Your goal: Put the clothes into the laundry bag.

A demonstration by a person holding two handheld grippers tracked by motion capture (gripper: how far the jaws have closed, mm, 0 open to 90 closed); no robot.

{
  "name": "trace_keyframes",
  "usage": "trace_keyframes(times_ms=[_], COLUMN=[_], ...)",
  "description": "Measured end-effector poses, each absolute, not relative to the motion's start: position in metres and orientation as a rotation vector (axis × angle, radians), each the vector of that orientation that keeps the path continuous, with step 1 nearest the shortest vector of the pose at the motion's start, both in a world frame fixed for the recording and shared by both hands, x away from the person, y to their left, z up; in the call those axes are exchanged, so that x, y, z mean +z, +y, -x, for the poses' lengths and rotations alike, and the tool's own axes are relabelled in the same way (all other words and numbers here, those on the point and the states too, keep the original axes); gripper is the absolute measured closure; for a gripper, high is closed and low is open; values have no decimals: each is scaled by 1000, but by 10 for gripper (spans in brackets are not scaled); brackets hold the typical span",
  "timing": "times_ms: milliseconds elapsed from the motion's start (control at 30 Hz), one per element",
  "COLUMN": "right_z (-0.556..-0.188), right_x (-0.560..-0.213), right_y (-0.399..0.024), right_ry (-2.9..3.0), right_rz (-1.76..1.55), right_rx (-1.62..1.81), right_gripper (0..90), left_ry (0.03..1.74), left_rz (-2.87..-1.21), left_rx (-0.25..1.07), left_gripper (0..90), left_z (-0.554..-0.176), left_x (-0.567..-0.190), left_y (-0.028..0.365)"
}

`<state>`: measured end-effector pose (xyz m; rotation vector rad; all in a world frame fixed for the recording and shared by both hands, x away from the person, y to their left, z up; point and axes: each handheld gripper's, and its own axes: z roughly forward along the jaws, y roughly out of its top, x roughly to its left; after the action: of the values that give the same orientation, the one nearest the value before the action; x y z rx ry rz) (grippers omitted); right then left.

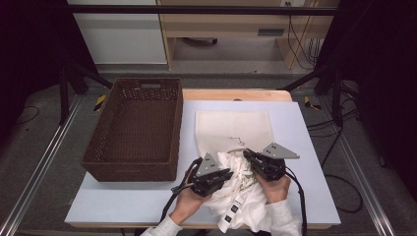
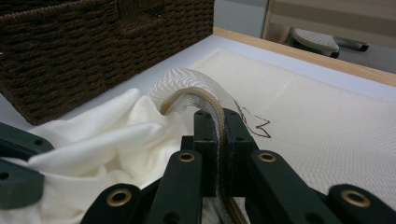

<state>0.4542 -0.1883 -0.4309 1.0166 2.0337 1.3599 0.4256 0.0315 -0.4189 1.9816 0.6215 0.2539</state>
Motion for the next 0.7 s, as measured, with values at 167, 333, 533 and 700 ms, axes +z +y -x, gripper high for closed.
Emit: trace_keyframes(times_ms=[167, 333, 533, 700], right_z=[-454, -452, -451, -452], right_x=[-431, -429, -428, -429], right_y=[-189, -190, -190, -191], right_ry=[2026, 2019, 2023, 2029], right_rz=[-996, -971, -978, -991], right_rx=[1378, 1394, 1373, 1349], right_gripper=[864, 865, 865, 865], left_ry=[614, 715, 738, 724], left_rz=[-2063, -2171, -2177, -2136], left_rx=[268, 367, 418, 441], left_gripper=[831, 818, 746, 486], left_z=[-438, -467, -477, -464], left_x=[-421, -440, -456, -443], left_y=[2, -15, -13, -1])
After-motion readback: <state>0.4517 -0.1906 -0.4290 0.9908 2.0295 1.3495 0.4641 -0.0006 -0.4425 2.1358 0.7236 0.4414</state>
